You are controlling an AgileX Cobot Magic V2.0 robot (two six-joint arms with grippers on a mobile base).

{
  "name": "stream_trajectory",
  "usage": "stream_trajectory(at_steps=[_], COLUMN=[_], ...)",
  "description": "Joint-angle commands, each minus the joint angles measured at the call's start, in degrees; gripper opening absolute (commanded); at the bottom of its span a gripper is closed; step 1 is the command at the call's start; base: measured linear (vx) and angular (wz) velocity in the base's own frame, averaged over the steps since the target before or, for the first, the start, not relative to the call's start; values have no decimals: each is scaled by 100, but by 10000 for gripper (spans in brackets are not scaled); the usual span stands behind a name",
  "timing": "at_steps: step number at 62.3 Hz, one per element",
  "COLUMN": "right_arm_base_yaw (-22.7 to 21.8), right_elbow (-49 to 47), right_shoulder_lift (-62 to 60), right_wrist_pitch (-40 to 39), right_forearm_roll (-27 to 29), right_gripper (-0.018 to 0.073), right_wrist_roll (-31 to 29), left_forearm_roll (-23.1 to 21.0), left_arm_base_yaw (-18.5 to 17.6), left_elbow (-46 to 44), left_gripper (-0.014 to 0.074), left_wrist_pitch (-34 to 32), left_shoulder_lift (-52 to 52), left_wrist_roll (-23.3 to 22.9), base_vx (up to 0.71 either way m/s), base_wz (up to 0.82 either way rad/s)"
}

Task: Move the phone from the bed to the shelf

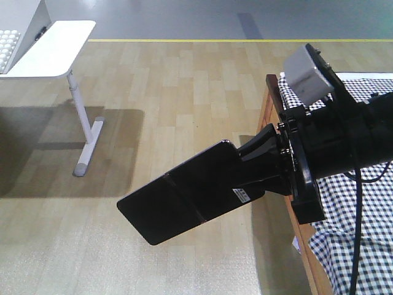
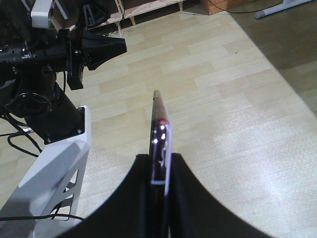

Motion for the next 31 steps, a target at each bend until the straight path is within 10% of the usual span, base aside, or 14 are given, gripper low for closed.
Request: stream_trajectory(at_steps=[1, 31], right_arm_base_yaw=[-12, -12], right_elbow=[-148, -148], right_shoulder_lift=[-180, -180], right_wrist_pitch=[397, 397], right_forearm_roll=[541, 541], right_gripper=[-1, -1], right_wrist_roll=[-35, -35], left_forearm_roll=[-55, -55], left_arm_base_yaw=[4, 4], left_elbow=[9, 9], left_gripper=[1, 1], left_wrist_pitch=[-409, -409], left_shoulder_lift=[-28, -28], left_wrist_roll=[-22, -22], base_vx=[17, 18], base_wz=[7, 7])
